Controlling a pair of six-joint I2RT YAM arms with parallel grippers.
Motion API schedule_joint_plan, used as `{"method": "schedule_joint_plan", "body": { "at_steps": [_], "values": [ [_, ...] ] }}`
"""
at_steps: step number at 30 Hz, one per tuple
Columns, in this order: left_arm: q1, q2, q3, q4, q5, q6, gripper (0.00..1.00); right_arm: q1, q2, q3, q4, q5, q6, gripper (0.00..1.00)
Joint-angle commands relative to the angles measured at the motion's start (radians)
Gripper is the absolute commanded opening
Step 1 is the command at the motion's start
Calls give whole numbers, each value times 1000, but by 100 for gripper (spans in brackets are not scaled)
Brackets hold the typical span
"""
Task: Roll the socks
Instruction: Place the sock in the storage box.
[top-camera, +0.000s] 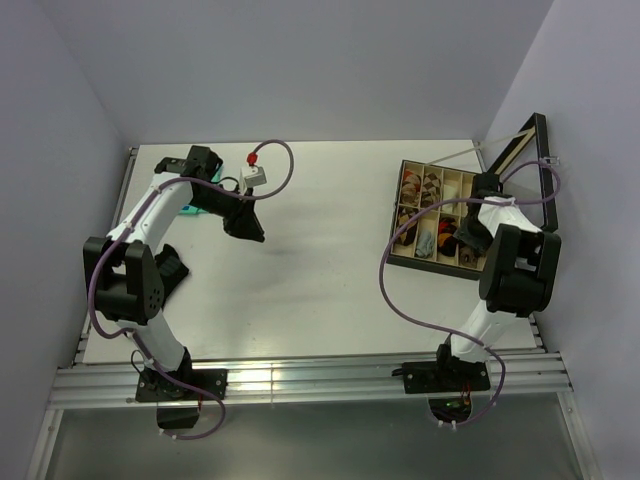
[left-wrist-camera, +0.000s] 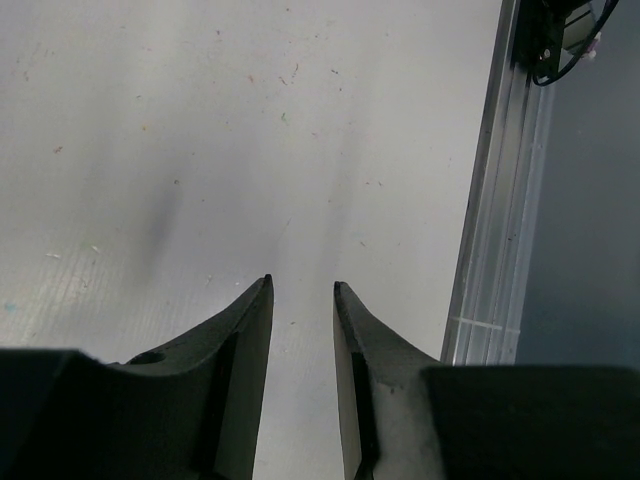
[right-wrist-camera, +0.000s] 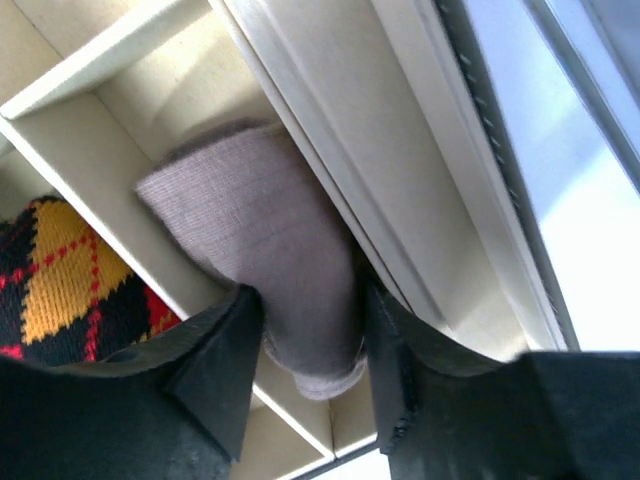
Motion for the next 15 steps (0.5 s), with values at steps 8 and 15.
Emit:
{"method": "schedule_joint_plan", "body": {
  "at_steps": [8,15],
  "values": [
    [-23,-38,8,27,-13,-30,36,-2,-121,49,-110,-8,41,57],
    [-25,-58,-3,57,-44,-67,37,9,-216,99,-160,16,30,60]
  ]
}}
